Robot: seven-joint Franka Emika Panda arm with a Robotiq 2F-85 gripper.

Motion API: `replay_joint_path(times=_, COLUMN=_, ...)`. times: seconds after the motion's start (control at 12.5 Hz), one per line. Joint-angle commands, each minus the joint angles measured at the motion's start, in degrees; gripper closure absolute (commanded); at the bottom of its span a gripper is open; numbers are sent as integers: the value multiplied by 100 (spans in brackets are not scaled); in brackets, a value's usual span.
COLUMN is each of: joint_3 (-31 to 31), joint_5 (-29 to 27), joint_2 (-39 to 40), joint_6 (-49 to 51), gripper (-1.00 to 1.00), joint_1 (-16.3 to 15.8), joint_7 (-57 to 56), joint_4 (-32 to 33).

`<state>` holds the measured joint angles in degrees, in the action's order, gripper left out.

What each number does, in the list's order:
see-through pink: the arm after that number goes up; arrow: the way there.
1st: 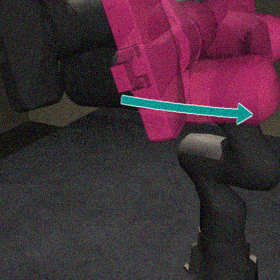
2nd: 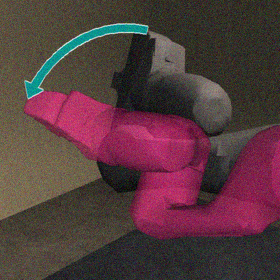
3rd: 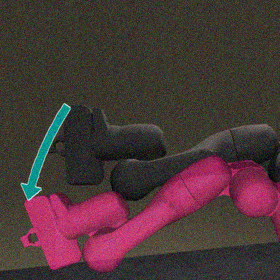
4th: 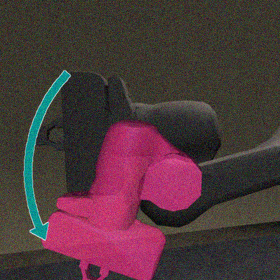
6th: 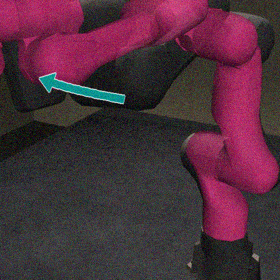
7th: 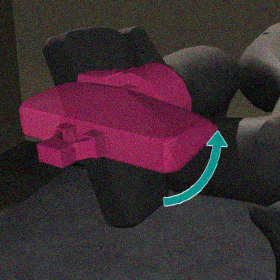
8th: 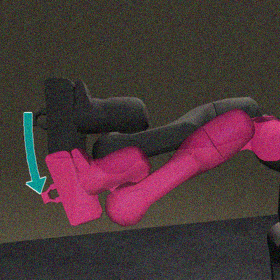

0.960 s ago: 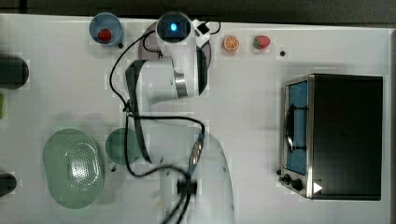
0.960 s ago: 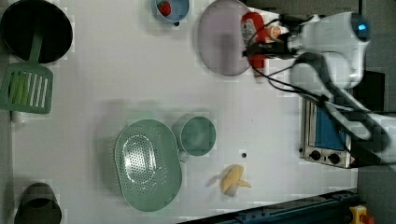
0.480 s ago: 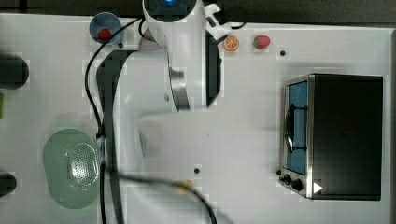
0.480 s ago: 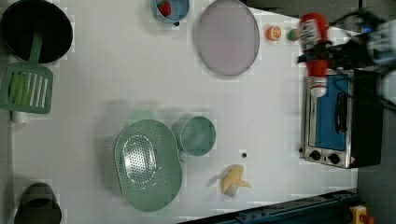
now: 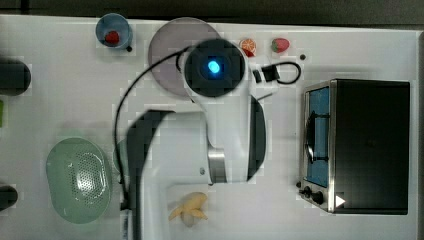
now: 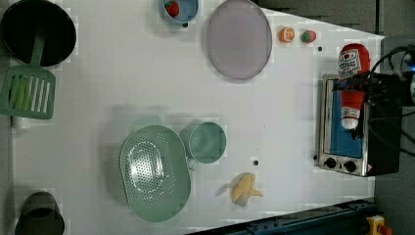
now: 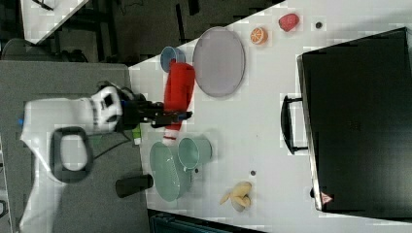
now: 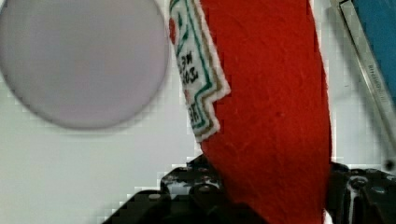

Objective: Pick ketchup from plate and place it on table.

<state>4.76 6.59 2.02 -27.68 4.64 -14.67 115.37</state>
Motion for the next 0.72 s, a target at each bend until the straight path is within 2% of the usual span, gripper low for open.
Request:
replay_joint_path(times=0.08, joint_3=-103, joint_5=-246, joint_2=135, joint_6=-627, gripper=-20, joint_1=112, joint_7=381, joint_4=809)
replay_joint_path(times=0.4, joint_3=-197, joint_5=-542, joint_2=397, joint_6=-1917, gripper=-20, joint_1=144, joint_7=381, joint_4=1738)
replay_joint_path(times=0.64, joint_3=-213, joint_5=-542, joint_2=749, joint_6=-2795, gripper=-20, joint_1=144, joint_7=382, joint_4=2172)
replay_joint_path(times=0.72, joint_3=-216, joint_5=-542, joint_2=863, joint_6=-2929, gripper=-28, joint_1=143, joint_7=382, joint_4=2270)
